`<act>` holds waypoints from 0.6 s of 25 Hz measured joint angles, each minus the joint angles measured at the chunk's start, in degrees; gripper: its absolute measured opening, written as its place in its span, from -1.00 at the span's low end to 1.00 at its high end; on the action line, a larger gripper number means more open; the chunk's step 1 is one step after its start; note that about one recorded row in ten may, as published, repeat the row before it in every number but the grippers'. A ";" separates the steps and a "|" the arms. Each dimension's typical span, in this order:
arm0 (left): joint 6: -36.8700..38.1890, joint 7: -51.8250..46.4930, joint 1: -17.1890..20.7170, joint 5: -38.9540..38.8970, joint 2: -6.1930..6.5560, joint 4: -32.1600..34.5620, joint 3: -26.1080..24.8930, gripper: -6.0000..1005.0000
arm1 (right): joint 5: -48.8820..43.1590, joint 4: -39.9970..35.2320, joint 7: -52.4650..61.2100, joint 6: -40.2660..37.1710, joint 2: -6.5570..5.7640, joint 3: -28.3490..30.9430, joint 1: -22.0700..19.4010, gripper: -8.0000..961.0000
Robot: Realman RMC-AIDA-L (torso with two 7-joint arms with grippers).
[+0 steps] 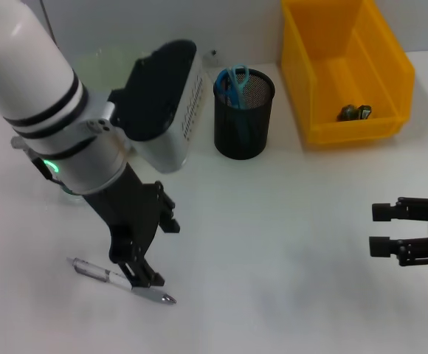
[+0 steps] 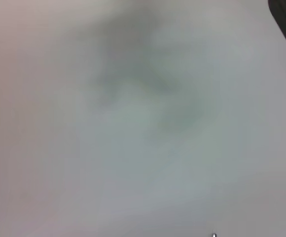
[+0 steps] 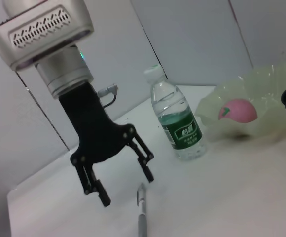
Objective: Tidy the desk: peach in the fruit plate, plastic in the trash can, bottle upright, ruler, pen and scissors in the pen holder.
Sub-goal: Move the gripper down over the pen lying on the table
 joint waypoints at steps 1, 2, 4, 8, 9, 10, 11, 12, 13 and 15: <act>0.00 0.00 0.00 0.00 0.00 0.00 0.00 0.50 | -0.29 -0.01 0.00 0.27 0.09 -0.01 0.14 0.69; -0.26 -0.12 -0.17 0.02 0.02 -0.51 0.58 0.49 | -0.65 0.00 -0.01 0.44 0.17 0.00 0.35 0.69; -2.44 -0.53 -0.38 0.71 0.04 -2.74 3.15 0.49 | -1.16 0.06 -0.02 0.75 0.25 0.02 0.70 0.69; -5.65 -1.43 -0.93 2.38 -0.16 -5.67 6.84 0.49 | -1.42 0.11 -0.04 1.53 0.46 -0.03 0.96 0.69; -6.35 -1.65 -0.98 2.78 -0.23 -6.22 7.82 0.49 | -1.58 0.11 -0.04 1.64 0.51 0.06 1.08 0.69; -6.71 -1.73 -1.01 2.96 -0.26 -6.50 8.32 0.49 | -1.74 0.11 -0.05 1.68 0.53 0.14 1.19 0.69; -7.17 -1.81 -1.06 3.15 -0.32 -6.99 8.92 0.49 | -1.88 0.11 -0.06 1.72 0.56 0.23 1.27 0.69; -7.33 -1.80 -1.15 3.16 -0.35 -7.34 9.13 0.49 | -1.92 0.11 -0.06 1.80 0.57 0.27 1.30 0.69; -7.33 -1.71 -1.22 3.09 -0.37 -7.53 9.14 0.49 | -1.95 0.11 -0.07 1.92 0.58 0.30 1.31 0.69; -7.31 -1.60 -1.29 2.81 -0.40 -7.77 9.16 0.48 | -1.95 0.11 -0.07 2.18 0.59 0.34 1.32 0.69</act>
